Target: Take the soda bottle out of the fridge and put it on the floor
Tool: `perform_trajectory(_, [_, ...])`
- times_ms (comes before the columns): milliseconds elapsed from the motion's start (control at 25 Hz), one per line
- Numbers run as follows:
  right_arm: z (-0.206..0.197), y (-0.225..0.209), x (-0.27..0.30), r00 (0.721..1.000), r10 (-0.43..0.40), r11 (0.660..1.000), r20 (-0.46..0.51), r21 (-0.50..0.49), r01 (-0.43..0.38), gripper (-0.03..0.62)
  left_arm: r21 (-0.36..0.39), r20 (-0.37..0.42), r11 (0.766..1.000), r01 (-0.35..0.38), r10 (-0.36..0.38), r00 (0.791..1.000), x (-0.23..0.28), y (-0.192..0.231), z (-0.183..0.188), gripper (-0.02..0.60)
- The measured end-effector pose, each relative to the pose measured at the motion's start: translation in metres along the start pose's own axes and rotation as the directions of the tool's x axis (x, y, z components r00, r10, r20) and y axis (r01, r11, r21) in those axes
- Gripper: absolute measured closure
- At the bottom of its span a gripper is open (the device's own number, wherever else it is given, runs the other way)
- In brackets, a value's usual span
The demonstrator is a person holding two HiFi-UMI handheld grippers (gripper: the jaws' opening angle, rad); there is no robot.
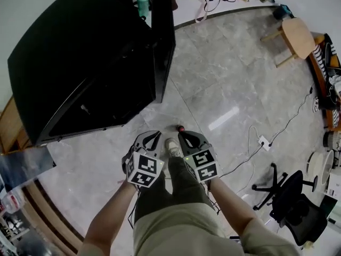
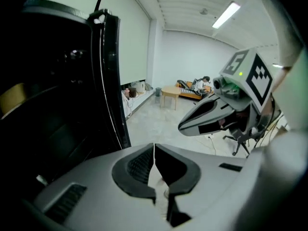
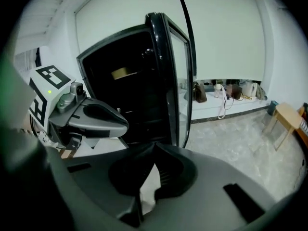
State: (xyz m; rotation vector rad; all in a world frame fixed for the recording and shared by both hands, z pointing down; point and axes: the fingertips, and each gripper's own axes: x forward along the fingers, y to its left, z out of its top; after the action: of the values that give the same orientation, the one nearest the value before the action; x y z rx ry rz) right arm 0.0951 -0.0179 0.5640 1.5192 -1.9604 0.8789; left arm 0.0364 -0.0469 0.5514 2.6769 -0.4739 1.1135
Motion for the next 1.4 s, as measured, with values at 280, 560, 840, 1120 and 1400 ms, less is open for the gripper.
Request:
perform_trajectory(280, [0.111,0.073,-0.060,0.984,0.120,0.989,0.131,-0.096,-0.108,0.597,-0.076,0.159,0.988,-0.132,0.142,0.977,-0.132,0.023,0.063,0.571])
perform_trajectory(560, [0.207,0.153,-0.128,0.926,0.248,0.948,0.285,-0.270,-0.171,0.597,-0.114,0.243,0.948,-0.296,0.315,0.917,-0.247,0.045,0.083,0.571])
perform_trajectory(840, [0.249,0.245,-0.175,0.846,0.417,0.863,0.332,-0.437,-0.254,0.597,-0.186,0.341,0.877,-0.443,0.480,0.808,-0.355,0.058,0.092,0.571])
perform_trajectory(1120, [0.283,0.288,-0.228,0.750,0.530,0.803,0.395,-0.518,-0.295,0.597,-0.214,0.438,0.830,-0.515,0.552,0.709,-0.441,0.042,0.108,0.571])
perform_trajectory(1400, [0.313,0.310,-0.277,0.641,0.606,0.762,0.471,-0.576,-0.296,0.597,-0.293,0.498,0.780,-0.553,0.618,0.608,-0.499,0.031,0.114,0.571])
